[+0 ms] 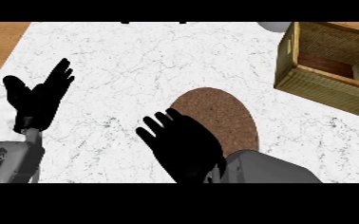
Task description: Pick the sweet potato from the placemat and place it in the basket
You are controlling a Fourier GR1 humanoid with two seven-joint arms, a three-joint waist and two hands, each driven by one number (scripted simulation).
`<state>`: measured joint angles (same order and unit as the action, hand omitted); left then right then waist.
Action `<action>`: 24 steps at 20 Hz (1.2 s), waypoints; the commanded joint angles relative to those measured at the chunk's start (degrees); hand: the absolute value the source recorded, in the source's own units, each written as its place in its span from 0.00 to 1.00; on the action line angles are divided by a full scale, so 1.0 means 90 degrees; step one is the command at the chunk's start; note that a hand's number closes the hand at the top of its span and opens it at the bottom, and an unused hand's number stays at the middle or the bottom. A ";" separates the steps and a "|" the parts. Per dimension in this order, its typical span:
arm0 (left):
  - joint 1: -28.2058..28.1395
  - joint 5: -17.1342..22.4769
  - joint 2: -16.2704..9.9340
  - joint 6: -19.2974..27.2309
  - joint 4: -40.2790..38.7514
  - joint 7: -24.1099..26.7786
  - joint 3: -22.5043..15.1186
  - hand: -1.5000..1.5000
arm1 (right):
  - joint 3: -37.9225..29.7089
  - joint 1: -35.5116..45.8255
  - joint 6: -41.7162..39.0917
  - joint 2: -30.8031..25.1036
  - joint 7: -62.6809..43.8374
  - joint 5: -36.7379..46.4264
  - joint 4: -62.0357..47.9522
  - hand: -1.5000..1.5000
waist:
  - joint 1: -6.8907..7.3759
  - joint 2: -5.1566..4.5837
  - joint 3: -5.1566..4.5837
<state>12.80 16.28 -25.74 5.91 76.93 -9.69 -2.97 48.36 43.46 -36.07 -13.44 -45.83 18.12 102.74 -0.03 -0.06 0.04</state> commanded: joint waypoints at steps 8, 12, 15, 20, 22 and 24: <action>-0.0146 0.0017 -0.0121 -0.0315 0.0459 -0.0499 0.0360 0.50 | 0.0456 -0.1098 0.0974 0.0444 0.1408 0.1876 -0.1567 0.00 | 0.0046 0.0009 -0.0003; -0.0097 -0.0285 0.0158 -0.0096 0.0494 -0.0493 0.0240 0.50 | 0.0146 -0.0818 0.0722 0.0610 0.1955 0.2066 -0.2576 0.00 | 0.0065 -0.0002 -0.0004; 0.0111 -0.0315 0.0262 -0.0403 -0.0217 0.0001 0.0452 0.50 | -0.0040 -0.1147 0.0551 0.0113 0.2231 0.2405 -0.2175 0.00 | -0.0002 0.0001 -0.0006; -0.0214 -0.0620 0.0551 -0.0032 0.0747 -0.0603 0.0323 0.50 | -0.0316 -0.1164 0.0221 0.0655 0.2427 0.2843 -0.2380 0.00 | 0.0039 0.0012 -0.0003; -0.0493 -0.0456 0.0381 -0.0481 0.0519 -0.0220 0.0632 0.50 | -0.0208 -0.1834 0.0192 0.0324 0.2375 0.3048 -0.1615 0.00 | 0.0016 0.0017 -0.0004; -0.0287 -0.0533 0.0324 -0.0336 0.0936 -0.0724 0.0609 0.50 | -0.0830 -0.1509 -0.0109 -0.0083 0.2994 0.2801 -0.1677 0.00 | 0.0023 0.0017 -0.0003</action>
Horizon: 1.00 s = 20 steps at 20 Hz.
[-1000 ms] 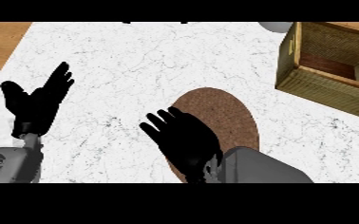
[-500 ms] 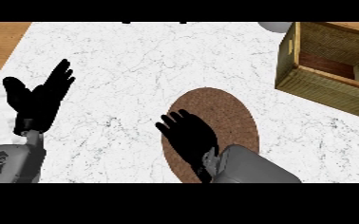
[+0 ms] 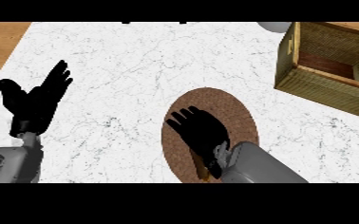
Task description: Pick the sweet potato from the placemat and place it in the basket
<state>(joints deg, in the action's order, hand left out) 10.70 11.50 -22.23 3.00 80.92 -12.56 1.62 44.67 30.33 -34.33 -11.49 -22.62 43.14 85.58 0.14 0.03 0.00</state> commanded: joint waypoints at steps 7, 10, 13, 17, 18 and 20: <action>0.0092 -0.0308 0.0405 -0.0108 -0.0184 0.0076 0.0110 0.50 | -0.0398 -0.0711 -0.0274 -0.0105 0.1031 0.0460 0.0060 0.00 | -0.0012 -0.0004 0.0001; 0.0128 -0.0476 0.0403 -0.0223 -0.0407 0.0187 0.0219 0.50 | -0.0354 -0.0673 -0.0584 0.0532 0.0753 0.0733 0.0162 0.00 | -0.0011 -0.0003 0.0000; 0.0379 -0.0389 0.0432 -0.0392 -0.0684 0.0291 0.0360 0.50 | -0.0344 -0.0760 -0.0176 0.0212 0.1107 0.1225 0.0043 0.00 | -0.0024 -0.0006 -0.0001; 0.0169 -0.0370 0.0355 -0.0530 -0.0444 0.0152 0.0548 0.50 | -0.0368 -0.1003 -0.0247 0.0310 0.1006 0.1646 0.0157 0.00 | -0.0010 -0.0001 0.0000; -0.0137 -0.0507 0.0427 -0.0371 0.0292 -0.0188 0.0336 0.50 | -0.0533 -0.0691 -0.0231 0.0410 0.1220 0.1667 -0.0381 0.00 | 0.0022 0.0001 0.0001; -0.0221 -0.0488 0.0478 -0.0479 -0.0255 0.0418 0.0543 0.50 | -0.0213 -0.1004 0.0134 0.0450 0.1258 0.1998 -0.0466 0.00 | 0.0008 -0.0004 0.0000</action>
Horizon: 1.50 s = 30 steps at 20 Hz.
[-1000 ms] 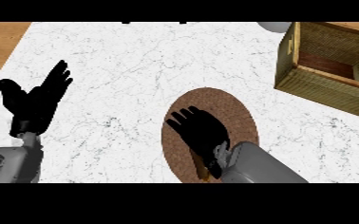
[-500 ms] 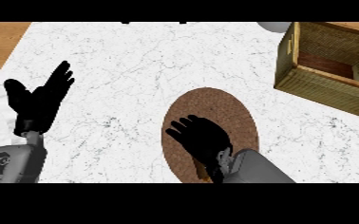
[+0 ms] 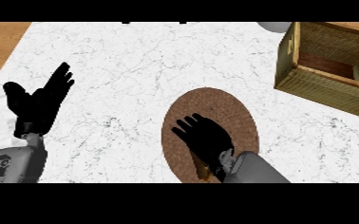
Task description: Pick the sweet potato from the placemat and place it in the basket
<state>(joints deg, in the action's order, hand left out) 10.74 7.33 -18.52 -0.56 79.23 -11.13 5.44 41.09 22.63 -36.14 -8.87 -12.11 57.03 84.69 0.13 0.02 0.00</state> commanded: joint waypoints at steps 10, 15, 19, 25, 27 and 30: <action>0.0071 -0.0106 0.0227 -0.0071 0.0274 -0.0460 0.0061 0.50 | 0.0583 -0.0392 0.0322 0.0049 0.0628 0.1282 -0.0529 1.00 | 0.0004 0.0004 0.0001; 0.0303 -0.0321 0.0161 -0.0144 -0.0437 0.0198 0.0219 0.50 | 0.0522 -0.0352 0.0620 0.0025 0.1042 0.1512 -0.0868 1.00 | -0.0028 -0.0008 -0.0002; -0.0167 -0.0276 0.0254 -0.0156 0.0021 0.0188 0.0192 0.50 | 0.0134 -0.0702 0.0767 0.0428 0.0516 0.1458 -0.0772 1.00 | -0.0022 0.0002 0.0000; -0.0289 -0.0090 0.0119 -0.0127 0.0045 0.0018 0.0445 0.50 | -0.1205 -0.2074 0.2005 0.0971 -0.1433 0.0149 0.1056 1.00 | -0.0313 0.0067 0.0007; -0.0238 -0.0109 0.0150 -0.0126 0.0325 -0.0182 0.0319 0.50 | -0.1023 -0.2317 0.2228 0.0977 -0.1909 -0.0275 0.1663 1.00 | -0.0174 0.0071 0.0009; 0.0066 -0.0139 0.0102 -0.0146 -0.0086 -0.0137 0.0372 0.50 | -0.0548 -0.2686 0.3289 0.0981 -0.1983 -0.1123 0.2332 1.00 | -0.0205 0.0014 0.0008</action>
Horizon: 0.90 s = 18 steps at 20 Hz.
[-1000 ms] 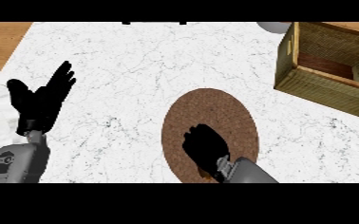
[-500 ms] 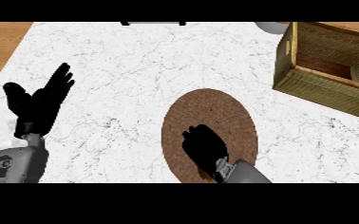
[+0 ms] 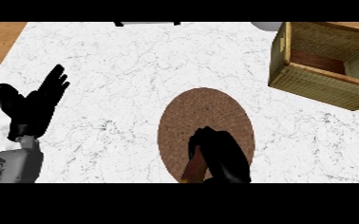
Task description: Pick the sweet potato from the placemat and place it in the basket
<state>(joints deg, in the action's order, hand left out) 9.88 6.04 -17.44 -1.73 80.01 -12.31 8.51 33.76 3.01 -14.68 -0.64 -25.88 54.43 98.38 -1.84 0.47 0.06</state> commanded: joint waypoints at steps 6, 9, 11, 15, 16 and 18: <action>0.0281 -0.0049 0.0094 0.0054 -0.0082 -0.0090 -0.0073 0.50 | 0.0964 -0.0114 0.1995 0.0070 -0.1220 -0.0864 0.2825 1.00 | 0.0093 -0.0011 -0.0011; 0.0202 -0.0055 0.0046 0.0084 0.0179 -0.0314 -0.0075 0.50 | 0.1207 0.0198 0.1935 0.0071 -0.2290 0.0049 0.3744 1.00 | 0.0129 0.0015 -0.0015; 0.0321 -0.0054 -0.0039 -0.0052 0.0003 -0.0254 -0.0064 0.50 | 0.1099 0.0813 0.1465 0.0069 -0.3361 0.0173 0.4197 1.00 | 0.0160 -0.0006 -0.0023; 0.0388 -0.0092 -0.0008 -0.0043 -0.0172 -0.0141 -0.0017 0.50 | 0.0392 0.2181 0.0838 0.0068 -0.4435 0.0166 0.4172 1.00 | 0.0218 -0.0049 -0.0023; 0.0079 -0.0083 0.0110 -0.0015 0.0258 -0.0187 -0.0125 0.50 | 0.0342 0.2423 0.0946 0.0069 -0.4808 0.0204 0.4157 1.00 | 0.0262 -0.0029 -0.0021; 0.0266 -0.0088 0.0012 -0.0118 -0.0091 -0.0015 -0.0022 0.50 | -0.0231 0.2916 0.0650 0.0070 -0.4793 0.0047 0.3952 1.00 | 0.0224 -0.0049 -0.0019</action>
<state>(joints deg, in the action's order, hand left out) 11.48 5.15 -17.07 -2.07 80.64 -13.49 7.79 37.80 19.86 -4.49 -0.23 -59.96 56.37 132.79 -0.04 0.25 -0.10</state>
